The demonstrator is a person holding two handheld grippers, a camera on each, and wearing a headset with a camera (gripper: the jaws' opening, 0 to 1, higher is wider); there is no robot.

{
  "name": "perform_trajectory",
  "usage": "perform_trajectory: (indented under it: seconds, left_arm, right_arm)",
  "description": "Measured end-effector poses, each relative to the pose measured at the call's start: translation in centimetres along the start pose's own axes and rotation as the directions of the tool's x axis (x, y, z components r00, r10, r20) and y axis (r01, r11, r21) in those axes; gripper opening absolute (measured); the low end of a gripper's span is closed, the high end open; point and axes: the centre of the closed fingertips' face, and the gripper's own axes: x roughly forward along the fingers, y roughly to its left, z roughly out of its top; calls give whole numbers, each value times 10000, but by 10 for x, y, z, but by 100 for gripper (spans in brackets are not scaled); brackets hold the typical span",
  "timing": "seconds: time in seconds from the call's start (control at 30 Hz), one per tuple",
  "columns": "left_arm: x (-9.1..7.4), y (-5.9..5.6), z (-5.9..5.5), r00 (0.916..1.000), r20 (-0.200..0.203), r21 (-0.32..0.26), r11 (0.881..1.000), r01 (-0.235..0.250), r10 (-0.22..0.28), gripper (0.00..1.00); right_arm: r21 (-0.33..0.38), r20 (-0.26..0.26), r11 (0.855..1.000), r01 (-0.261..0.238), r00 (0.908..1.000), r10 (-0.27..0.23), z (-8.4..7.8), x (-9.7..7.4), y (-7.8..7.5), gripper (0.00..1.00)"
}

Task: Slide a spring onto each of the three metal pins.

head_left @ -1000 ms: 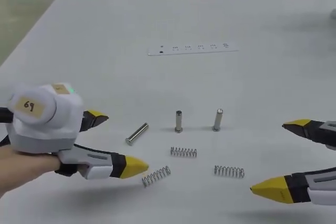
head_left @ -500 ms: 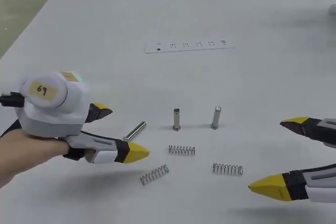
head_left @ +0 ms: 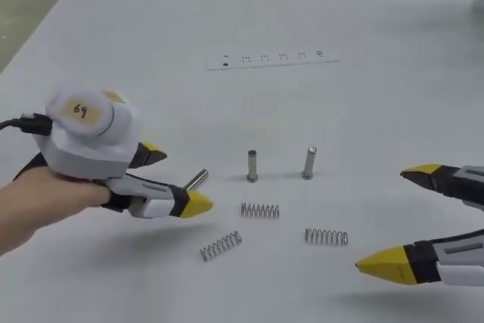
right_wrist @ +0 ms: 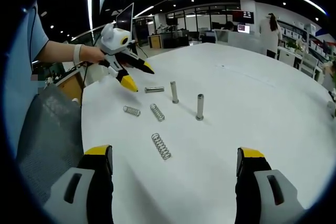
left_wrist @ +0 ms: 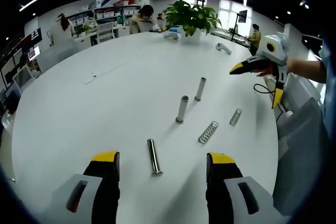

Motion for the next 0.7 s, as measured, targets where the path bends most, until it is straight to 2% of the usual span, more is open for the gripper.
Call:
perform_trajectory:
  seconds: [0.2, 0.3, 0.37, 0.7]
  left_arm:
    - [5, 1, 2, 9998, -202, 42, 10000, 70, -69, 60]
    - [9, 2, 3, 9993, -345, -40, 9999, 154, -155, 55]
    - [11, 3, 4, 9992, -382, 15, 9999, 131, -130, 56]
    - [20, 8, 5, 9975, -690, -135, 9998, 135, -144, 46]
  right_arm:
    - [44, -7, 10000, -27, 10000, 27, -1, 1, 0, 97]
    - [63, -20, 10000, -34, 10000, 34, -1, 2, 0, 97]
    - [83, -22, 10000, -37, 10000, 37, -2, 2, 0, 97]
    - [186, -47, 9998, -2, 10000, 3, -5, 0, -1, 97]
